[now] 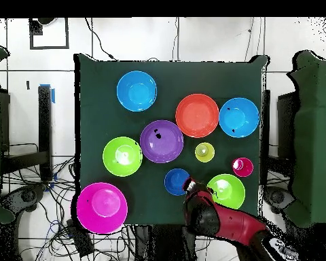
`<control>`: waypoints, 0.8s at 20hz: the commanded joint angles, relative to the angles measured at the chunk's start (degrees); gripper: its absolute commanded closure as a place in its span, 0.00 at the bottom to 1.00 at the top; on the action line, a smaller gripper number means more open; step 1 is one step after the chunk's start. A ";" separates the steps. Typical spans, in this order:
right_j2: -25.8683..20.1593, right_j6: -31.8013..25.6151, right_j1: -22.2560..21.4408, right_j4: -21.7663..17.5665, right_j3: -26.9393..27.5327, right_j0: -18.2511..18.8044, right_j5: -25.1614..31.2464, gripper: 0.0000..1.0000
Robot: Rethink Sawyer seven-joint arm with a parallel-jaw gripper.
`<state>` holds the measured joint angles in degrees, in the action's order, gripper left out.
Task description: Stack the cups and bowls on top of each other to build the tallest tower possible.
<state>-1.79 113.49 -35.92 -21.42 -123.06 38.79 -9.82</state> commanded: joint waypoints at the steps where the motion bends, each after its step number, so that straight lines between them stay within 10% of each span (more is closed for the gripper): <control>1: -9.31 2.00 -5.03 -2.47 -3.03 2.60 9.59 0.00; 16: -9.72 -0.04 -6.98 -7.33 -6.07 6.01 10.59 0.00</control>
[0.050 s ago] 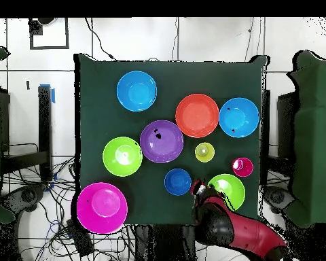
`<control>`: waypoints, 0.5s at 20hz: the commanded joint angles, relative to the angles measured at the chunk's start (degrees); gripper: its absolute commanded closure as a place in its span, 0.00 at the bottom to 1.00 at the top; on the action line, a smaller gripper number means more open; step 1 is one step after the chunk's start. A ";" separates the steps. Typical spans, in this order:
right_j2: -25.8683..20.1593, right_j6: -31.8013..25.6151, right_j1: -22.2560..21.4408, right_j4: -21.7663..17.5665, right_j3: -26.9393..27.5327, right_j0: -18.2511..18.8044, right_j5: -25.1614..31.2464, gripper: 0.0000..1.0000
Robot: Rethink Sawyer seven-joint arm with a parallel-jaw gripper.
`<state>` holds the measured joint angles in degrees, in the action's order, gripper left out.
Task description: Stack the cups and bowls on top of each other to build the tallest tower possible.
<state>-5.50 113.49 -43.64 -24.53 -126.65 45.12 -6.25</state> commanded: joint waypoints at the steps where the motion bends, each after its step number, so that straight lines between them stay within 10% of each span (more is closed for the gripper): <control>1: -6.05 -0.12 0.83 -4.55 -2.44 -0.23 7.12 0.00; 10: -5.54 -0.36 0.16 -6.28 -2.52 -0.20 8.11 0.00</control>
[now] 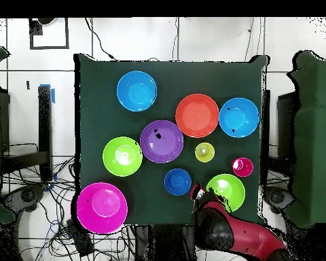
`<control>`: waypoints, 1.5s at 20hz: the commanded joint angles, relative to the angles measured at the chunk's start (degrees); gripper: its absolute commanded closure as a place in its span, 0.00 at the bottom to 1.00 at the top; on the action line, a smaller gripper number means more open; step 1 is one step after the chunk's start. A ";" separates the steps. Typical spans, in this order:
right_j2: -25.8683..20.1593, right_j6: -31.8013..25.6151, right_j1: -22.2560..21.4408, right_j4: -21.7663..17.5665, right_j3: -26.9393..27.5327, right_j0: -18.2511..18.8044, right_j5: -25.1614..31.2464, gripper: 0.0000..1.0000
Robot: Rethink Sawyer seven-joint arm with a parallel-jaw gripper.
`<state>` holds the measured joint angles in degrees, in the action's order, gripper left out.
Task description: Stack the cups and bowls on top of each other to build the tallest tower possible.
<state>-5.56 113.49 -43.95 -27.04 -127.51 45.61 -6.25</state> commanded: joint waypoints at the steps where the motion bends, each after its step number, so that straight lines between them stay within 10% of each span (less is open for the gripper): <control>1: -5.76 -0.55 0.11 -3.68 -1.60 -0.55 8.62 0.00; 30: -6.04 0.49 -0.37 -4.26 -1.35 0.01 9.79 0.00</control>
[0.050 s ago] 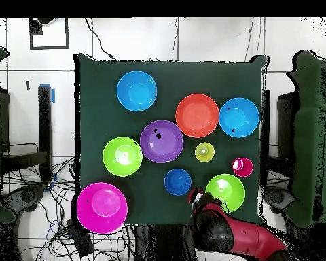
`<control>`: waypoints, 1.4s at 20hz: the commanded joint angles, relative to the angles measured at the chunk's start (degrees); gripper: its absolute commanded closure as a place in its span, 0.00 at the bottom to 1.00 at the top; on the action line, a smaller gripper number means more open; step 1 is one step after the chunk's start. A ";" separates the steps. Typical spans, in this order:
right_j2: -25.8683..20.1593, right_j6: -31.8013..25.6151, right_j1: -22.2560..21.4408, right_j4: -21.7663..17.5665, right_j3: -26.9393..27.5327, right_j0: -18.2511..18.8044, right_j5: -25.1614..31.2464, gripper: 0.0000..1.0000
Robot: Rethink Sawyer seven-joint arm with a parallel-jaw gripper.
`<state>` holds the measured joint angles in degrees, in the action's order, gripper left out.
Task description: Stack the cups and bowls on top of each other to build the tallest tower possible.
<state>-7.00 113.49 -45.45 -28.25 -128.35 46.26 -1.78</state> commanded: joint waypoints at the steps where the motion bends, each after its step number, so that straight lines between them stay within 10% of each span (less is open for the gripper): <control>1: -4.51 0.50 1.20 -3.13 -0.45 -0.66 5.26 0.00; 28: 5.52 4.27 5.90 -3.94 2.52 -3.67 3.64 0.00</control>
<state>-1.94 113.49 -44.85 -31.32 -128.34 44.45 -1.78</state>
